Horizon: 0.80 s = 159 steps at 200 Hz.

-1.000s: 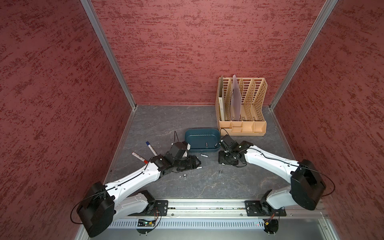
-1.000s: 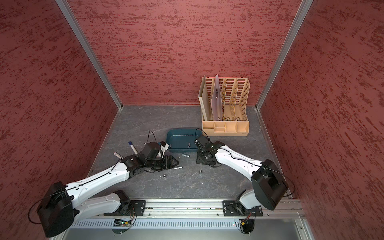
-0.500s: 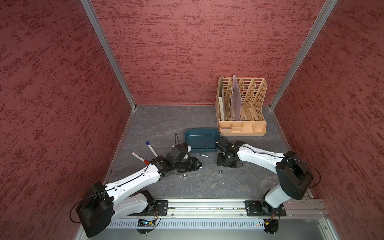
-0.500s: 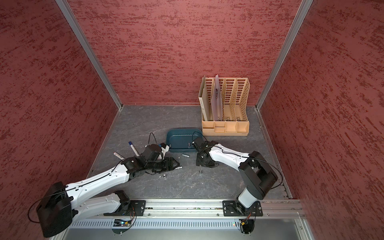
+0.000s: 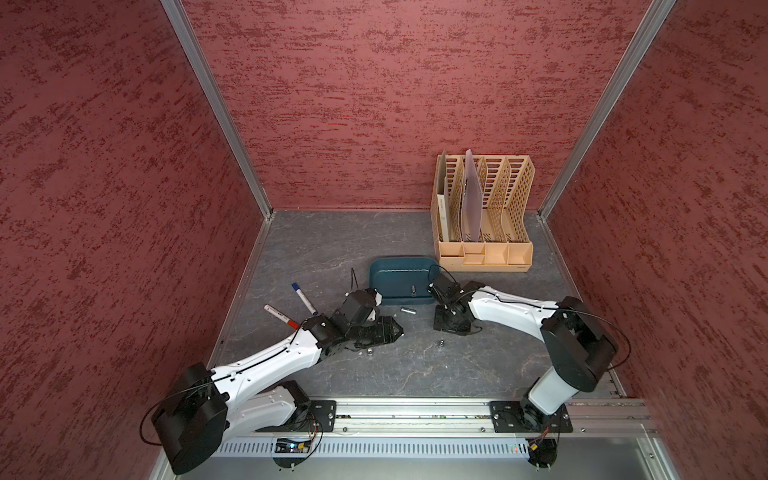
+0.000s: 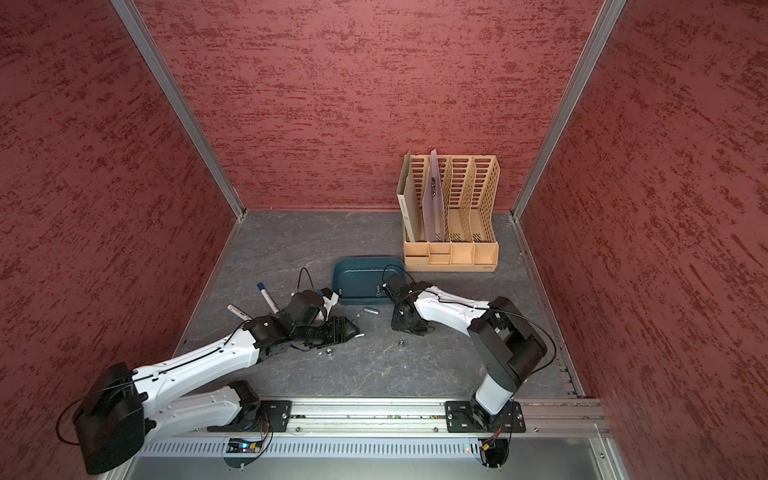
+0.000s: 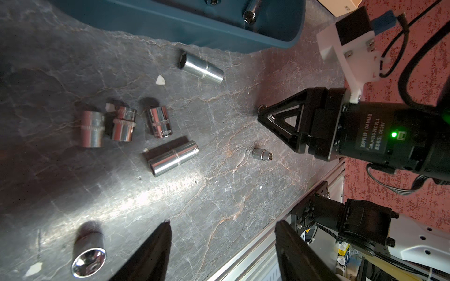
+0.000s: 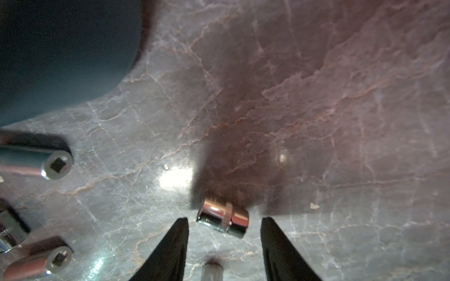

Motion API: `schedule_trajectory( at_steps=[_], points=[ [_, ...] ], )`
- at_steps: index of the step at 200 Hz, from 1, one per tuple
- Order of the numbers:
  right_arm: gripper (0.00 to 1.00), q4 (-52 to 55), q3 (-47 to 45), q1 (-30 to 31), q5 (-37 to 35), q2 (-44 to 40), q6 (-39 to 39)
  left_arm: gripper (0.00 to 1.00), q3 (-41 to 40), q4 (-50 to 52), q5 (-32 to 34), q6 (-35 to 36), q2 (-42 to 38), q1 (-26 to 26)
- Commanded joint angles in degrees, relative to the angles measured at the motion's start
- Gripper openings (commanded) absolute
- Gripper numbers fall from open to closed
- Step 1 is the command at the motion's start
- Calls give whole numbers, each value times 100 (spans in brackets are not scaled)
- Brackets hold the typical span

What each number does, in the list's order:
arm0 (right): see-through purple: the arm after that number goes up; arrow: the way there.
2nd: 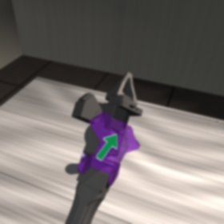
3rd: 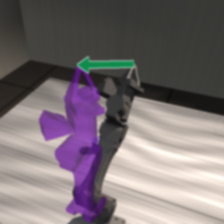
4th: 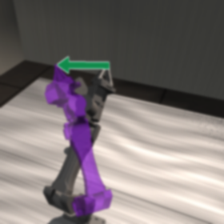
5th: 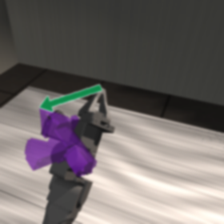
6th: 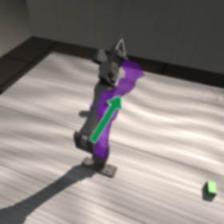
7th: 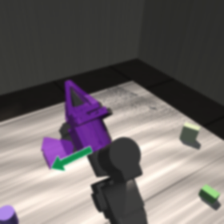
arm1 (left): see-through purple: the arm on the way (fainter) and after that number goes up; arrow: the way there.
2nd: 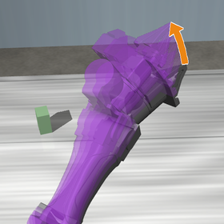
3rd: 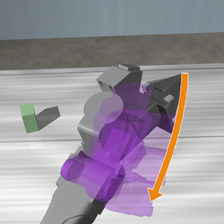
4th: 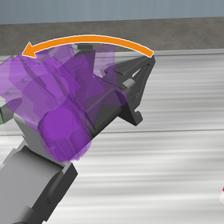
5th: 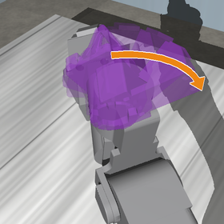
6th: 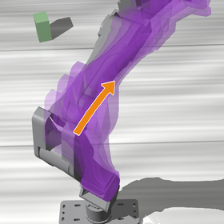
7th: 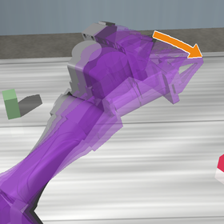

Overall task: Put the socket on the desktop into the storage box
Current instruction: Pick up the socket head at the center of the board.

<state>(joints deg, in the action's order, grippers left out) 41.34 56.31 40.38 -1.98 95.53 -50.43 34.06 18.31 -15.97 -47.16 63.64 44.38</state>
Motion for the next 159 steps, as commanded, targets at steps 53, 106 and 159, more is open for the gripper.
schedule_trajectory(
  at_steps=[53,106,159],
  points=[
    [46,-170,183,-57,-188,159,-230,70,-119,-203,99,-56,17,26],
    [37,-206,108,-57,-189,137,-230,70,-125,-232,106,-66,72,26],
    [29,-188,83,-57,-206,37,-183,70,-136,-240,152,-91,53,24]
  ],
)
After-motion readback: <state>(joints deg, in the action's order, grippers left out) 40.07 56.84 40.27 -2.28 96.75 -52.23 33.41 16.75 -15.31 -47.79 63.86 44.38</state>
